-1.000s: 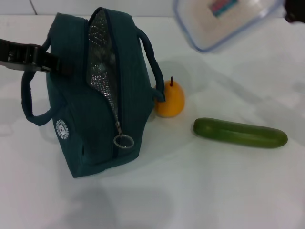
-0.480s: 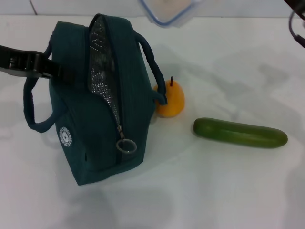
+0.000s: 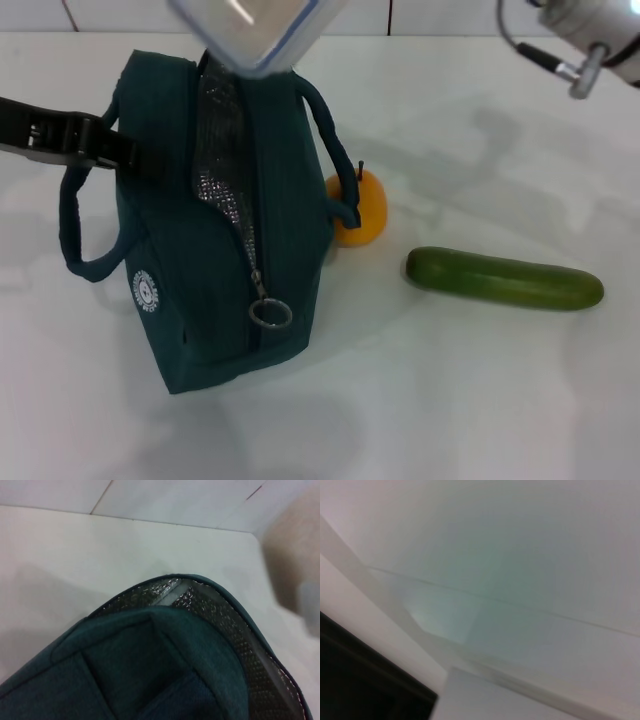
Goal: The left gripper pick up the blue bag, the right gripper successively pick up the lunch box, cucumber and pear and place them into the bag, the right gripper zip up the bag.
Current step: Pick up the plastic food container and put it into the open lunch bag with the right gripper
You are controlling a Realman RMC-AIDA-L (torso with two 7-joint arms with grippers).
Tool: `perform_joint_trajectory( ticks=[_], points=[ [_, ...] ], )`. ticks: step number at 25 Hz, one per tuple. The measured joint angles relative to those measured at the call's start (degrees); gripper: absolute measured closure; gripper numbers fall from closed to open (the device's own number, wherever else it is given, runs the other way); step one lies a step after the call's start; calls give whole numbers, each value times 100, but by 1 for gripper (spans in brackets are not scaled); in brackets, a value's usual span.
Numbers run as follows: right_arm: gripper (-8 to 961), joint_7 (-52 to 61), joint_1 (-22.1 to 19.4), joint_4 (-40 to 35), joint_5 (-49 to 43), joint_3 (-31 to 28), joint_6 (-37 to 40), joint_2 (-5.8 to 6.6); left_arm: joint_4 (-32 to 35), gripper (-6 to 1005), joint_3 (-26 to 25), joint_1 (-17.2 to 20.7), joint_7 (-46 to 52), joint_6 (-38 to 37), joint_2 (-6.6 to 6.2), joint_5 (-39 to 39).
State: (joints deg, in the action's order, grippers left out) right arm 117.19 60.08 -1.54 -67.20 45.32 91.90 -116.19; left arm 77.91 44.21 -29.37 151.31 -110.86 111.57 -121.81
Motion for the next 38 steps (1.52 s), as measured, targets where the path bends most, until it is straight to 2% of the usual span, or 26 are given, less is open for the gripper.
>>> perform_joint_trajectory(
  ticks=[7, 31, 38],
  points=[
    [813, -142, 157, 89, -16, 454, -444, 0, -15, 956, 0, -53, -54, -6, 10, 19],
    [797, -500, 357, 299, -577, 592, -1150, 0, -39, 955, -45, -90, -179, 29, 14, 123],
    [793, -631, 672, 502, -749, 540, -1182, 0, -403, 955, -44, -109, -351, 31, -40, 488]
  ],
)
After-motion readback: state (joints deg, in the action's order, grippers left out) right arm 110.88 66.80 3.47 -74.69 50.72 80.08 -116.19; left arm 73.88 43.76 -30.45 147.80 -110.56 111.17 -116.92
